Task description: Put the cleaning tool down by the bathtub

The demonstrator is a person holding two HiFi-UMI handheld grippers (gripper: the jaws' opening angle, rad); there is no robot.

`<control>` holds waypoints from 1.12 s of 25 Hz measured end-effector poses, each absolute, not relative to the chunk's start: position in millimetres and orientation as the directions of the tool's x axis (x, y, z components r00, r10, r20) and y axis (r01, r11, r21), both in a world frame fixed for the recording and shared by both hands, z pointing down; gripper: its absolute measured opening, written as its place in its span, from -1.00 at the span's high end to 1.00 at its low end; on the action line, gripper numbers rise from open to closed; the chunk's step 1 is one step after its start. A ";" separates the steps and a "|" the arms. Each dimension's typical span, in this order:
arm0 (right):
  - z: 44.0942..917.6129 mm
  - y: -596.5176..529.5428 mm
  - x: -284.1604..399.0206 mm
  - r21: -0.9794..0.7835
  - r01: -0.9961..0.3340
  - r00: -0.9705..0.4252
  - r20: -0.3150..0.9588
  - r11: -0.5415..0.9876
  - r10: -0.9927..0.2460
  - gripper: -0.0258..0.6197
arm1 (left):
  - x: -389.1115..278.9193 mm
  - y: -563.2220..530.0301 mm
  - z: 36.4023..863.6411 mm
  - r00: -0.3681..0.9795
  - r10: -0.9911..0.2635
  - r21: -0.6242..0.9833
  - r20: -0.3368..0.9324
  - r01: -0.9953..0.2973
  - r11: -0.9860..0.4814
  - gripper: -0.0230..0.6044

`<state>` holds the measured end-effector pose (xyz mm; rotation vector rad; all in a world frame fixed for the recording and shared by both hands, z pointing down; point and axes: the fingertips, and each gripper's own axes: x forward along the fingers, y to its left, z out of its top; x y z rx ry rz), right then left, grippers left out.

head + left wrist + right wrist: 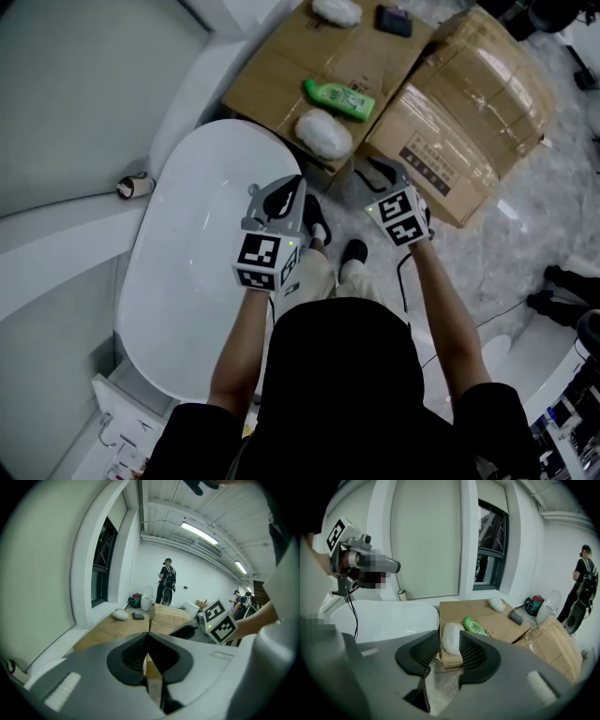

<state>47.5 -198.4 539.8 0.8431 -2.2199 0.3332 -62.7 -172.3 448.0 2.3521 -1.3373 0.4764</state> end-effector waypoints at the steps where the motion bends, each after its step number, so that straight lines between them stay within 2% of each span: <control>1: 533.8 -191.4 51.7 0.019 -0.658 -0.527 0.703 0.753 -0.478 0.46 | -58.9 -166.7 443.6 0.483 -0.740 0.159 0.468 -0.870 -0.468 0.93; 12: 473.6 -106.3 103.9 0.058 -0.665 -0.563 0.615 0.744 -0.552 0.46 | -25.2 -90.2 402.7 0.435 -0.803 0.115 0.407 -0.897 -0.428 0.93; 28: 386.8 -35.7 144.5 0.033 -0.687 -0.643 0.437 0.726 -0.629 0.72 | -14.7 -17.5 353.2 0.344 -0.879 0.081 0.329 -0.938 -0.336 0.93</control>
